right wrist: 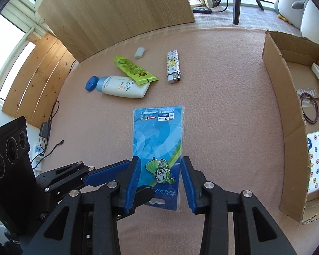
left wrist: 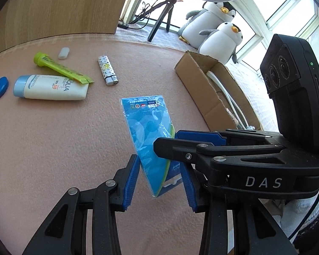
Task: Organize objects
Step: 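Carry the blue package into the box and open both grippers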
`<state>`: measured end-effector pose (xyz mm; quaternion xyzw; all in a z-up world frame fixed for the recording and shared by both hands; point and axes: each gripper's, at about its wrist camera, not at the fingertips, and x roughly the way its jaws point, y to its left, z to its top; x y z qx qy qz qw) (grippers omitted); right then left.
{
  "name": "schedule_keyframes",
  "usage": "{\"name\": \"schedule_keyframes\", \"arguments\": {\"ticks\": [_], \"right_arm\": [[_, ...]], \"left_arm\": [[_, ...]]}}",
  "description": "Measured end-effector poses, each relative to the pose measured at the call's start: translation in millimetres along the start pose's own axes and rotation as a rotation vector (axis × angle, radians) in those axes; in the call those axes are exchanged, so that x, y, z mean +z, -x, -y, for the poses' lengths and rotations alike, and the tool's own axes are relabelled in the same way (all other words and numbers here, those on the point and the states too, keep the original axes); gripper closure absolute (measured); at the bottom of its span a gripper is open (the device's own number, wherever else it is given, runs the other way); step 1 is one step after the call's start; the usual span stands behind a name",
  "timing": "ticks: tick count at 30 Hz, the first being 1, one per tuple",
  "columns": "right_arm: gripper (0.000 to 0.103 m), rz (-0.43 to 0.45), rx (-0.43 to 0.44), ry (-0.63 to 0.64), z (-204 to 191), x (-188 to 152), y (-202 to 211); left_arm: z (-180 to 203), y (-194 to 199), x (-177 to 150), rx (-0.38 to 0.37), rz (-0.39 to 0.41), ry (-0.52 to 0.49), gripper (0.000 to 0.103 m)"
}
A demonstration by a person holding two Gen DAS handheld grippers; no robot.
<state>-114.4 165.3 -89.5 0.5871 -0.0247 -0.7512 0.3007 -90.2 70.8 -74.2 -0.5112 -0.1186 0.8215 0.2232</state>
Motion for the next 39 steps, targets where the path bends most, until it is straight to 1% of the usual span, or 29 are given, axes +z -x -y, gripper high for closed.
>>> {"name": "schedule_keyframes", "arguments": {"ticks": [5, 12, 20, 26, 34, 35, 37, 39], "right_arm": [[0.067, 0.064, -0.033, -0.01, 18.4, 11.1, 30.7], [0.067, 0.136, -0.076, -0.053, 57.3, 24.9, 66.9], [0.067, 0.189, -0.126, -0.095, 102.7, 40.6, 92.8], [0.067, 0.206, -0.132, -0.121, 130.8, 50.6, 97.3], [0.067, 0.199, -0.131, -0.138, 154.2, 55.1, 95.9], [0.067, 0.198, -0.132, -0.138, 155.6, 55.8, 95.6], [0.067, 0.204, -0.151, -0.138, 158.1, 57.2, 95.3], [0.064, 0.206, -0.179, -0.141, 160.6, 57.4, 94.6]], "left_arm": [[35.5, -1.4, 24.6, -0.025, 0.027, -0.058, 0.061], [82.1, -21.1, 58.3, -0.067, 0.043, -0.118, 0.061], [127.4, -54.2, 87.7, -0.095, 0.052, -0.164, 0.061], [143.7, -83.8, 105.5, -0.091, 0.044, -0.167, 0.061], [155.6, -105.8, 114.0, -0.082, 0.032, -0.184, 0.061], [155.9, -107.7, 114.9, -0.077, 0.029, -0.183, 0.06], [154.3, -111.5, 116.8, -0.065, 0.016, -0.178, 0.054], [150.7, -112.4, 117.6, -0.059, 0.015, -0.172, 0.052]]}}
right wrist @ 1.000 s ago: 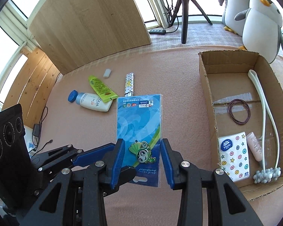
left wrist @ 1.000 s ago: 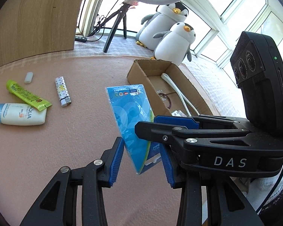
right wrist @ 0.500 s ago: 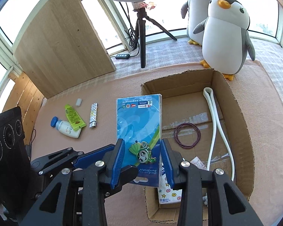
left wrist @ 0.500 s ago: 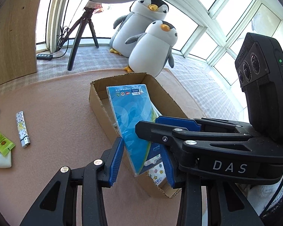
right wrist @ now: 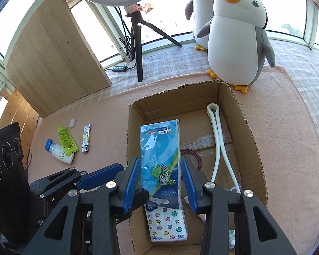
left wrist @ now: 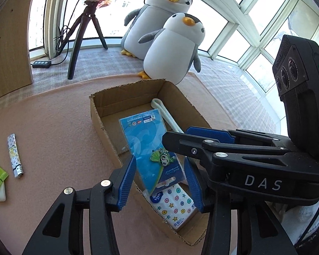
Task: Organize objects
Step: 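Carry the blue package into the box and open both grippers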
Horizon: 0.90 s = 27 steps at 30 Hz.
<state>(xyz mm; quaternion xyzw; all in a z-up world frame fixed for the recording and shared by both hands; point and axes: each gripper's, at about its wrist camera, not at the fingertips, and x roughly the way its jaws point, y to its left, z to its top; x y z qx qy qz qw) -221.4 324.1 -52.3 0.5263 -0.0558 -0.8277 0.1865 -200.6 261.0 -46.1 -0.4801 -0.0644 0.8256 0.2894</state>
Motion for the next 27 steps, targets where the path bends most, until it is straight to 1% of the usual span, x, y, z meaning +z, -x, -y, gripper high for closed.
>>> {"name": "schedule_keyframes", "arguments": {"ticks": [8, 11, 13, 16, 20, 22, 24, 27], "right_arm": [[0.056, 0.003, 0.01, -0.033, 2.1, -4.3, 1.4], [0.053, 0.008, 0.014, -0.037, -3.4, -8.2, 4.1], [0.047, 0.012, 0.025, -0.042, -7.7, -12.5, 5.9], [0.046, 0.01, 0.034, -0.046, -16.4, -19.6, 7.5], [0.045, 0.014, 0.026, -0.05, -29.9, -29.2, 10.3], [0.044, 0.023, 0.021, -0.049, -37.2, -34.1, 13.8], [0.044, 0.038, 0.011, -0.046, -44.4, -38.6, 18.4], [0.041, 0.056, -0.006, -0.042, -53.0, -46.9, 23.8]], "left_arm": [[-14.0, 13.3, -3.0, 0.013, 0.015, -0.002, 0.052], [-19.6, 21.4, -6.8, 0.013, 0.018, -0.004, 0.052], [-24.7, 27.6, -10.1, 0.015, 0.02, -0.001, 0.052], [-34.9, 38.9, -15.7, 0.021, 0.025, 0.009, 0.052], [-51.8, 57.3, -25.5, 0.045, 0.033, 0.023, 0.051], [-62.8, 67.2, -31.8, 0.061, 0.035, 0.034, 0.048], [-75.8, 77.2, -38.7, 0.082, 0.037, 0.04, 0.046], [-102.5, 92.7, -48.6, 0.116, 0.036, 0.069, 0.045]]}}
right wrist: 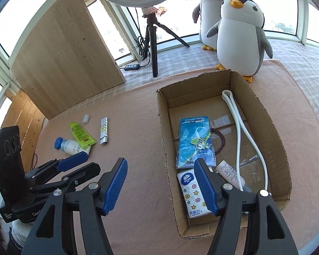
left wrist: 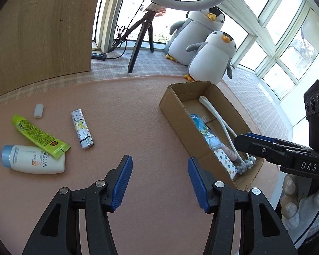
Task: Organize objects
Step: 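Carry the blue package into the box and open both grippers, then move the left gripper down onto the white AQUA sunscreen tube and close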
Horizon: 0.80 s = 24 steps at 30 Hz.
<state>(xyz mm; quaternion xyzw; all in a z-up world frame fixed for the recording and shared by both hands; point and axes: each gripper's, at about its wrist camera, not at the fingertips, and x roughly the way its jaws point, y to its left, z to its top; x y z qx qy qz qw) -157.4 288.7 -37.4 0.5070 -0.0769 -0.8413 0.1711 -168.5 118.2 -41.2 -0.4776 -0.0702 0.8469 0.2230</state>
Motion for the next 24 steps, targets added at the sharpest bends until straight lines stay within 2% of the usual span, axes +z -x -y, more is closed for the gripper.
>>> {"name": "schedule_keyframes", "arguments": {"ticks": [8, 13, 24], "right_arm": [[0.039, -0.021, 0.019, -0.044, -14.0, -24.9, -4.1], [0.039, -0.036, 0.02, -0.05, -25.0, -37.2, -7.9], [0.039, -0.059, 0.019, -0.055, -42.7, -55.7, -11.9]], "left_arm": [[-88.4, 29.9, -1.6, 0.109, 0.016, 0.113, 0.045], [-134.1, 40.4, 5.2, 0.148, 0.019, 0.163, 0.045], [-195.4, 25.2, 21.5, 0.221, -0.049, 0.173, 0.045]]}}
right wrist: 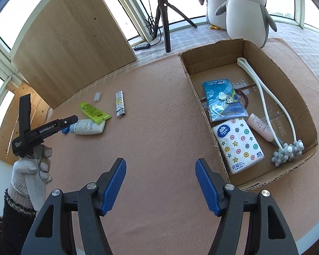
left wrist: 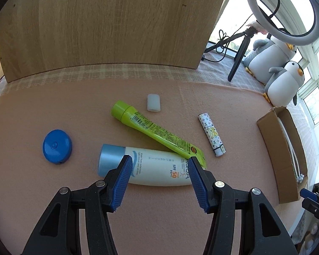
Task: Organize objects
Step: 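Move the left gripper down onto the white AQUA sunscreen tube and close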
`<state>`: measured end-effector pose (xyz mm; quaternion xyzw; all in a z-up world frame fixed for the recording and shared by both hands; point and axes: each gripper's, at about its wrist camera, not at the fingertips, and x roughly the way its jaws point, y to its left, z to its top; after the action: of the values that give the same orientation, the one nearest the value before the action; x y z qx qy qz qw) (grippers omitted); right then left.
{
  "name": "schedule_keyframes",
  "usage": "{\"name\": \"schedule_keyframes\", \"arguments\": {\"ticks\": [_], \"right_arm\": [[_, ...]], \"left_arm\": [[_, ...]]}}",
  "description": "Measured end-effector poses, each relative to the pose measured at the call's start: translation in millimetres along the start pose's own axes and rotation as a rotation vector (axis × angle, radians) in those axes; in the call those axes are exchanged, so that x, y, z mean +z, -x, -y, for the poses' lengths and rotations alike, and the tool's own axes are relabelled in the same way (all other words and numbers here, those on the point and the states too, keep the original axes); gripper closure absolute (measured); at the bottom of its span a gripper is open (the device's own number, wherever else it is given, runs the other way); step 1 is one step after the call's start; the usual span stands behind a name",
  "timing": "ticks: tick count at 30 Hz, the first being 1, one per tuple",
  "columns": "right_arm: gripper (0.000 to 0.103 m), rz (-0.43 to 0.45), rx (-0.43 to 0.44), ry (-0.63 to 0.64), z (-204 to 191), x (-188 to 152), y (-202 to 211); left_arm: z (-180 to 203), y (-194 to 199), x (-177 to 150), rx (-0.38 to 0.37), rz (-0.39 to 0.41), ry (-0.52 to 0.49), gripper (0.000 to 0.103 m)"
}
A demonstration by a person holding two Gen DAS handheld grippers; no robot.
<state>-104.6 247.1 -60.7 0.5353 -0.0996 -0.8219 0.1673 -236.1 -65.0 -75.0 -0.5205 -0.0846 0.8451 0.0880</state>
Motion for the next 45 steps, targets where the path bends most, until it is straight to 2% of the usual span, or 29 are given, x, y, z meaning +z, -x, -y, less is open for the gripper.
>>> {"name": "schedule_keyframes", "arguments": {"ticks": [7, 13, 15, 20, 24, 28, 35, 38, 41, 45], "right_arm": [[0.039, -0.01, 0.0, -0.007, -4.9, -7.1, -0.4], [0.039, -0.016, 0.005, -0.007, -7.5, -11.1, 2.1], [0.039, -0.016, 0.008, -0.006, -8.5, -11.6, 3.1], [0.039, -0.024, 0.021, -0.01, -10.3, -11.7, 1.1], [0.039, -0.04, 0.032, -0.006, -15.2, -13.2, -2.0], [0.039, -0.048, 0.034, 0.008, -20.4, -17.4, -1.9], [0.039, -0.047, 0.035, -0.006, -16.2, -22.7, 2.5], [0.039, -0.049, 0.038, -0.007, -15.1, -23.9, 1.8], [0.039, -0.057, 0.049, -0.003, -17.5, -24.6, -1.2], [0.039, -0.067, 0.06, 0.034, -27.2, -25.5, -6.2]], "left_arm": [[-21.4, -17.8, 15.5, 0.002, -0.031, 0.015, 0.045], [-22.4, -24.4, 18.0, -0.022, -0.047, -0.003, 0.045], [-17.6, -22.6, 14.3, -0.034, -0.054, -0.028, 0.045], [-4.0, -20.1, 4.8, 0.026, -0.072, -0.118, 0.045], [-12.0, -21.6, 13.8, 0.009, -0.064, -0.064, 0.045], [-12.7, -34.1, 13.8, -0.005, -0.106, -0.075, 0.045], [2.0, -33.7, -12.6, -0.107, -0.137, -0.068, 0.048], [13.8, -30.9, -30.8, -0.107, -0.131, -0.074, 0.054], [18.7, -28.2, -50.5, -0.153, -0.129, -0.021, 0.057], [27.7, -24.7, -79.3, -0.192, -0.13, 0.043, 0.068]]}}
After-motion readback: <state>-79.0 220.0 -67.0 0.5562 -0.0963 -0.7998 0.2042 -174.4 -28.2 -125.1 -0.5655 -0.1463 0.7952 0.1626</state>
